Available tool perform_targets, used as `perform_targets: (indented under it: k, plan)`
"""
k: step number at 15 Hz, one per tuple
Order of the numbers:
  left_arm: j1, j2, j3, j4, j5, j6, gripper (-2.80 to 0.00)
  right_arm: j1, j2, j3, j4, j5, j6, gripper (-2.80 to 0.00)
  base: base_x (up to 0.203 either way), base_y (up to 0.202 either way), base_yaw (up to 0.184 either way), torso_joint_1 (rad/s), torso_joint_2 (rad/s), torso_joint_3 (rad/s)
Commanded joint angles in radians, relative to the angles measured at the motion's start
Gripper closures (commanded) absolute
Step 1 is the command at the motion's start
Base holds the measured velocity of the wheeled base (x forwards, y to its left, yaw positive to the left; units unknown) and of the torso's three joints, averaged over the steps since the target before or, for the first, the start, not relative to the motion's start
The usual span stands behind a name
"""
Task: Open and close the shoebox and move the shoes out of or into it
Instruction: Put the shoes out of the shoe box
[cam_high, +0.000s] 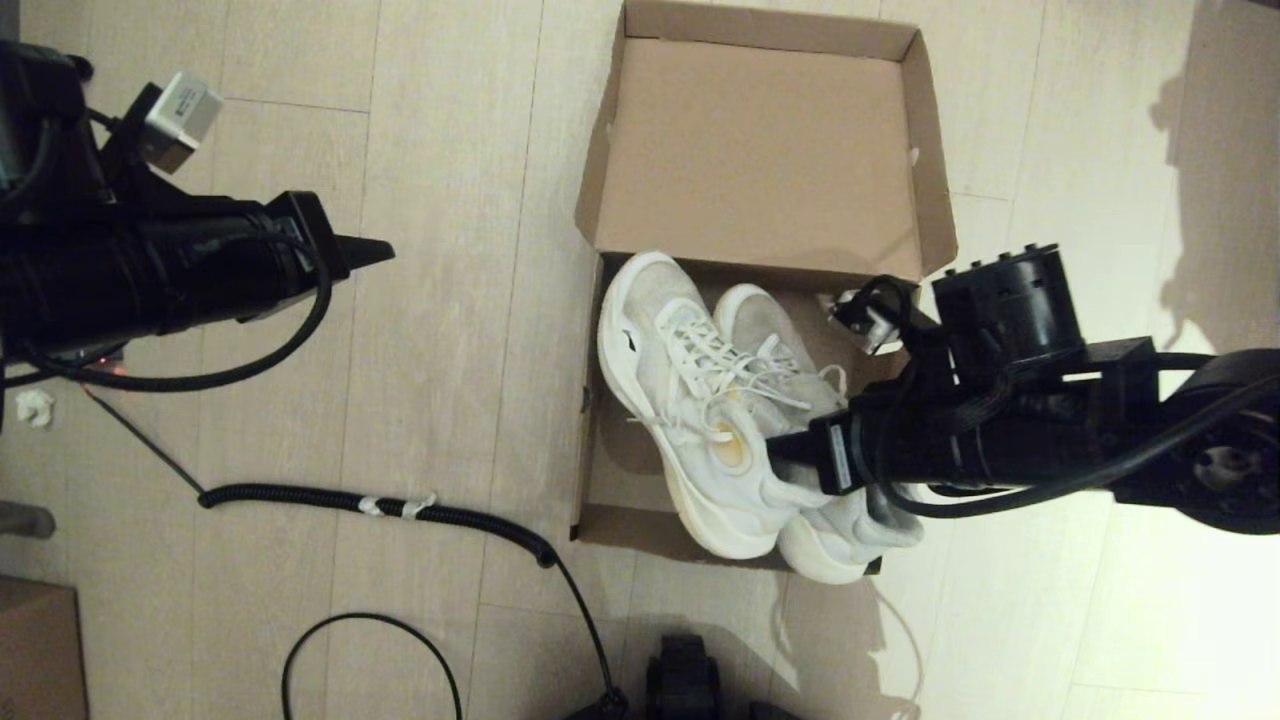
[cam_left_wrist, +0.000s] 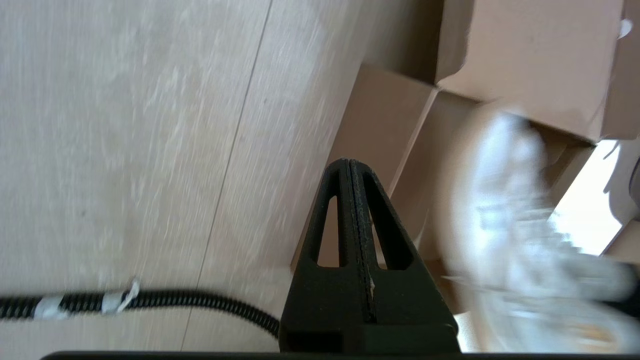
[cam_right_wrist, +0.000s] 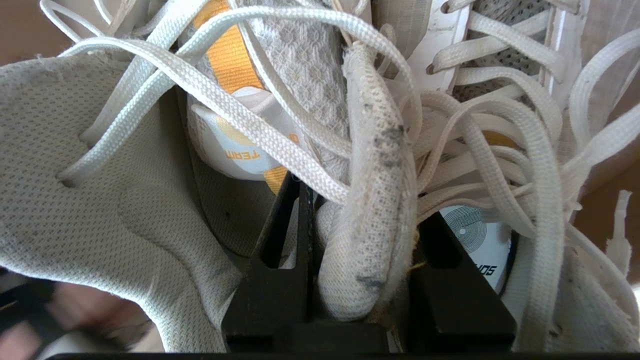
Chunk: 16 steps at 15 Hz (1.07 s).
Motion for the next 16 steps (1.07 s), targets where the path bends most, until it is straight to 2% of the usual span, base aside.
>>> perform_targets:
  k: [1, 5, 7, 9, 10, 12, 15, 16]
  plan:
    - [0.004, -0.029, 0.039, -0.002, -0.002, -0.003, 0.00, -0.001, -0.124, -0.016, 0.041, 0.022, 0.004, 0.00, 0.000, 0.000, 0.000, 0.000, 0.00, 0.000]
    - [0.004, -0.021, 0.174, -0.006, -0.003, -0.002, 0.00, -0.006, -0.328, -0.077, 0.262, 0.029, 0.011, 0.00, 0.000, 0.000, 0.000, 0.000, 0.00, 0.000]
    - [0.004, -0.007, 0.235, -0.073, -0.002, -0.003, 0.00, -0.063, -0.430, -0.083, 0.337, -0.015, 0.011, 0.00, 0.000, 0.000, 0.000, 0.000, 0.00, 0.000]
    - [0.005, -0.003, 0.280, -0.149, -0.001, -0.001, 0.00, -0.184, -0.489, -0.075, 0.358, -0.088, 0.008, 0.00, 0.000, 0.000, 0.000, 0.000, 0.00, 0.000]
    - [0.005, -0.005, 0.283, -0.153, -0.001, -0.001, 0.00, -0.258, -0.509, -0.072, 0.361, -0.106, 0.002, 0.00, 0.000, 0.000, 0.000, 0.000, 0.00, 0.000]
    - [0.005, -0.010, 0.293, -0.156, -0.004, 0.001, 0.00, -0.437, -0.546, -0.059, 0.363, -0.122, -0.009, 0.00, 0.000, 0.000, 0.000, 0.000, 0.00, 0.000]
    - [0.010, -0.025, 0.289, -0.158, -0.003, 0.000, 0.00, -0.661, -0.542, -0.034, 0.353, -0.118, -0.008, 0.00, 0.000, 0.000, 0.000, 0.000, 0.00, 0.000]
    - [0.032, -0.023, 0.289, -0.158, -0.005, -0.001, 0.00, -0.726, -0.502, -0.027, 0.330, -0.111, -0.007, 0.00, 0.000, 0.000, 0.000, 0.000, 0.00, 0.000]
